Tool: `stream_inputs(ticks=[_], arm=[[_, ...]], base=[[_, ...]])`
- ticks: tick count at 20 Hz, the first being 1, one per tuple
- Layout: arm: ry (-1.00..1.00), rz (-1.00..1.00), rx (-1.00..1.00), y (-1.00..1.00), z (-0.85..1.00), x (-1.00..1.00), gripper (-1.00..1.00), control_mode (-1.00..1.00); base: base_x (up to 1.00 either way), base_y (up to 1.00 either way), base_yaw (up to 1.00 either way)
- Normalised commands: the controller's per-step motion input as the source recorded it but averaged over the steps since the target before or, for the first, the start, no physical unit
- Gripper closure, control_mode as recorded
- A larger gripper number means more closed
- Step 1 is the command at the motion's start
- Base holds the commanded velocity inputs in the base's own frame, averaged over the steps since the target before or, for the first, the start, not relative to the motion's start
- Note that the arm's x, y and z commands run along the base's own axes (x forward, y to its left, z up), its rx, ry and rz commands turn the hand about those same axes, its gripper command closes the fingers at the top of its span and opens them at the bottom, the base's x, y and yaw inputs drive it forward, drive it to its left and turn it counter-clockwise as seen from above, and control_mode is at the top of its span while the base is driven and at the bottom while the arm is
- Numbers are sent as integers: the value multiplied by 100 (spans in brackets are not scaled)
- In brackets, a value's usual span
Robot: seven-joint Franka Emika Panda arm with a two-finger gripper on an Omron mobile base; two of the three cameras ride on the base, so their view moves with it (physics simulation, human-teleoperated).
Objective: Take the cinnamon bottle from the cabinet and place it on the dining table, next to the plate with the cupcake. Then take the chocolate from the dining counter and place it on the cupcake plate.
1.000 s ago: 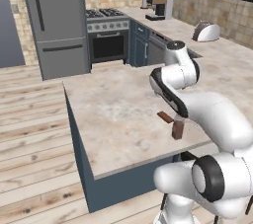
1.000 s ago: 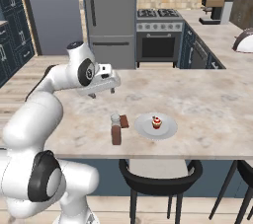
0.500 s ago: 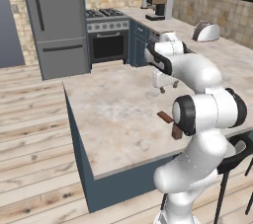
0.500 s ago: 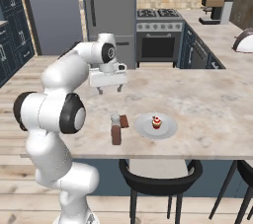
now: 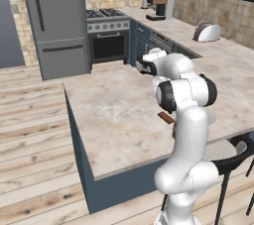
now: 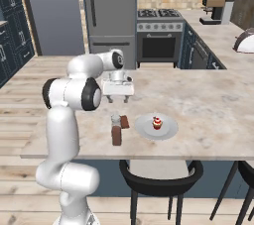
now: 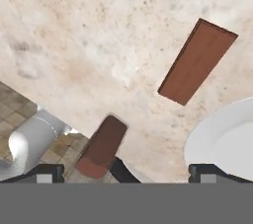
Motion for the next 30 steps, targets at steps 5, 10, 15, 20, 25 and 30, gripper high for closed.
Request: stream_inputs(ticks=[5,10,15,20,25,30], arm=[[8,31,19,-20,-75,4,-100,-100],[2,39,22,-7,-55,-44,-100,-100],[-21,14,4,1,-7,-20,-100,-100],[-32,-18,0,0,-2,5,-100,-100],[-19,-37,0,10,-10,53,-100,-100],[-3,-32,0,6,-17,68,-100,-100]], base=[[0,0,0],[0,0,0],[0,0,0],[0,0,0],[0,0,0],[0,0,0]])
